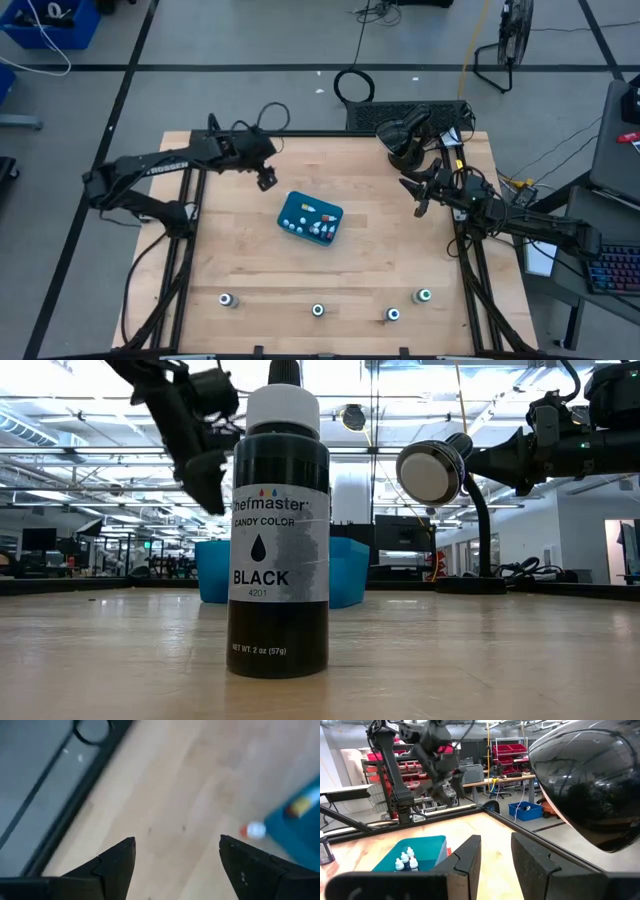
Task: Pick & Place food coloring
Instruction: Adjust the blue bin on the table
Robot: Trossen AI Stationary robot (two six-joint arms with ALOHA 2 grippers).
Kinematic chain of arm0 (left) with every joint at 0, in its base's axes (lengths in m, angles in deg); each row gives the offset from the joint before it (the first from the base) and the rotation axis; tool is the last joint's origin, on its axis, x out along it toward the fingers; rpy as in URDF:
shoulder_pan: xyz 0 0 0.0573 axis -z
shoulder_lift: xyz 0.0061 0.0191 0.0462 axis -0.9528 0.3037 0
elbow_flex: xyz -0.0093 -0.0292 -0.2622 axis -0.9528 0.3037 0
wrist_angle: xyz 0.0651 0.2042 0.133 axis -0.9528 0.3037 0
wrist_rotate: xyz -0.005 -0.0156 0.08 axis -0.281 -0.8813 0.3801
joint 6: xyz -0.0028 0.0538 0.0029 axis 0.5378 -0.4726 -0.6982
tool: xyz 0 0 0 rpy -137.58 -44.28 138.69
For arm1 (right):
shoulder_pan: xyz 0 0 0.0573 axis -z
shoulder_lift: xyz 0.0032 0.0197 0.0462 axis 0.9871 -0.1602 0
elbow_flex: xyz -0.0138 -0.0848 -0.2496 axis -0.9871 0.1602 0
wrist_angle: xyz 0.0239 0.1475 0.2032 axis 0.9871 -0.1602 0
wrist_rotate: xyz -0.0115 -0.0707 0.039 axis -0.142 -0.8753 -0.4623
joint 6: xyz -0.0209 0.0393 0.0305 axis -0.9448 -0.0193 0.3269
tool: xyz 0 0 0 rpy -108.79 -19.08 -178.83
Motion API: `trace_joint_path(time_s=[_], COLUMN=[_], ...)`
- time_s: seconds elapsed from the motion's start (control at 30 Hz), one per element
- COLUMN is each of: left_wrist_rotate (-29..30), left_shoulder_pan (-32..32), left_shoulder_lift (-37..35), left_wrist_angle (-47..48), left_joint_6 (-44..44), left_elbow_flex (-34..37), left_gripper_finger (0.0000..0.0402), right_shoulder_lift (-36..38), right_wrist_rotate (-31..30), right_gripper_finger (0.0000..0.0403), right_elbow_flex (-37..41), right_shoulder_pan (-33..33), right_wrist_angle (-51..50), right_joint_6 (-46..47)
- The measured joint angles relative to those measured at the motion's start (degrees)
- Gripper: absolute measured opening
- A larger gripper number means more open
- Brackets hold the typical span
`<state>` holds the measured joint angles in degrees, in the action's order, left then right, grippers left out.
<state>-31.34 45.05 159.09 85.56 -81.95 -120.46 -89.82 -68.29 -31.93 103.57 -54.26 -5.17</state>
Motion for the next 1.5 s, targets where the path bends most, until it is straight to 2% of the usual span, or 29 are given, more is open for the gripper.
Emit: trace_joint_path(time_s=[0.13,0.3,0.43,0.7,1.07,1.27,1.5], left_wrist_rotate=[-1.1,-0.6,-0.7,-5.9,-6.4,-6.6,-8.6], left_shoulder_pan=[0.6,1.1,1.1,2.1,5.2,6.6,9.6], left_shoulder_lift=[4.1,8.1,10.2,12.2,17.8,21.7,22.1], left_wrist_angle=[1.2,-2.4,-7.2,-10.0,-20.3,-21.0,-18.8], left_joint_6=[-3.5,-4.6,-4.4,-3.5,1.0,1.3,3.3], left_elbow_flex=[0.1,0.3,0.3,0.4,0.2,0.3,0.4], left_gripper_finger=[0.0296,0.0298,0.0293,0.0294,0.0286,0.0289,0.0281], right_shoulder_lift=[0.0,0.0,0.0,0.0,0.0,-0.6,-1.0], right_wrist_rotate=[0.0,0.0,0.0,0.0,0.0,0.0,0.0], right_gripper_finger=[0.0100,0.0100,0.0100,0.0100,0.0100,0.0100,0.0100], right_elbow_flex=[0.0,0.0,0.0,0.0,0.0,0.0,0.0], right_shoulder_pan=[0.0,0.0,0.0,0.0,0.0,0.0,0.0], right_wrist_angle=[0.0,0.0,0.0,0.0,0.0,0.1,0.3], right_joint_6=[0.0,0.0,0.0,0.0,0.0,0.0,0.0])
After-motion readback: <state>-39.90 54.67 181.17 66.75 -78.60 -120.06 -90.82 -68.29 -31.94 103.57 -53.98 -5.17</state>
